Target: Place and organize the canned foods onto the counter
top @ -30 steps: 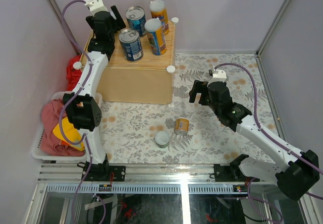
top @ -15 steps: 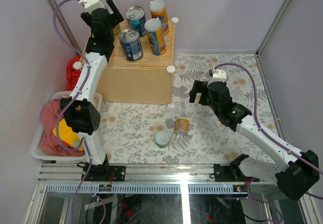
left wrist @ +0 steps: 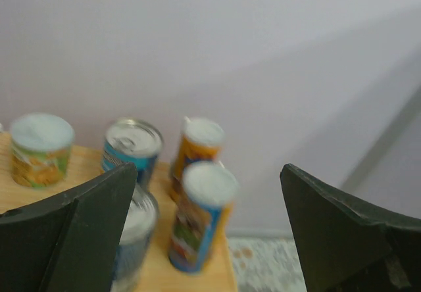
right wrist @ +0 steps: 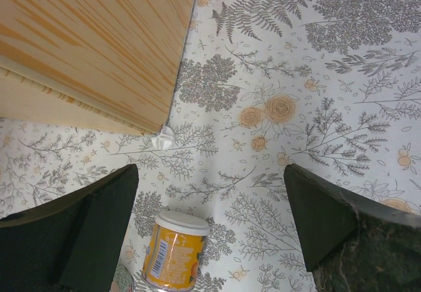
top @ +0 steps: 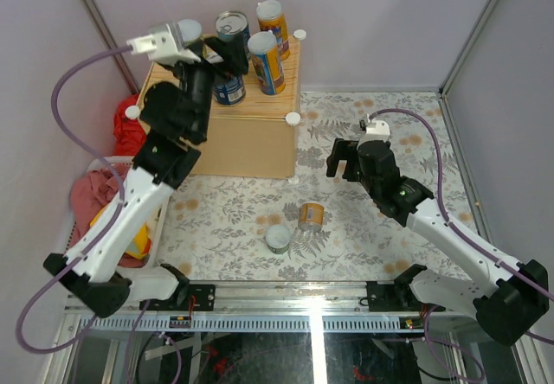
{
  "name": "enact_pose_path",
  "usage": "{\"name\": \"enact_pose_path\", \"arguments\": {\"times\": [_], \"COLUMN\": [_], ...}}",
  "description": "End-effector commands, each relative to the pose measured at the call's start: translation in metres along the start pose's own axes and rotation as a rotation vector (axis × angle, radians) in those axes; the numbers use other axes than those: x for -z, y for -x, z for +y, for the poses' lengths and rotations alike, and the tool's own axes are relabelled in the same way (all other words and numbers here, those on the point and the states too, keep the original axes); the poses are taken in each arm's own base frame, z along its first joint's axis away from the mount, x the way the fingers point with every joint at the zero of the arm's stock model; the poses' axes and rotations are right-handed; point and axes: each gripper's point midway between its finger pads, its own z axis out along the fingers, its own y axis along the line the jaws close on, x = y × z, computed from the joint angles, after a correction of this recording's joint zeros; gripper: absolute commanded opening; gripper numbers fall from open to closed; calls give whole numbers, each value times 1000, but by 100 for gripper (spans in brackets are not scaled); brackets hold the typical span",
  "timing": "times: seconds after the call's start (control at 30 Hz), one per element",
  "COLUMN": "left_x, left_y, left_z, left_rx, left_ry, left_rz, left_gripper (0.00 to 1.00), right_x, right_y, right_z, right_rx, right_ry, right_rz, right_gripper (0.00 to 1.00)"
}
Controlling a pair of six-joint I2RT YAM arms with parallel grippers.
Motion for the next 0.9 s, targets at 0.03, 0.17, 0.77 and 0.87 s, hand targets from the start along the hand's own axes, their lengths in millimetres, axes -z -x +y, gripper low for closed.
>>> {"name": "enact_pose_path", "arguments": {"times": [0.03, 0.17, 0.77, 0.87], "left_x": [77, 145, 343, 361], "left_y": [-45, -106, -303, -322], "left_z": [-29, -28, 23, 28], "left_rx": [-45, -48, -118, -110], "left_ry": [-142, -222, -282, -302], "left_rz": [134, 325, 929, 973], "left_gripper": [90, 90, 91, 91], "right_x": [11, 10, 3, 4], "right_y": [31, 32, 29, 30], "right_z": [-6, -19, -35, -34], "right_rx": [-5, -41, -155, -158], "right_ry": [-36, -78, -122, -118], "right_rz": [-78, -81, -33, -28], "right_gripper": [99, 99, 99, 99]}}
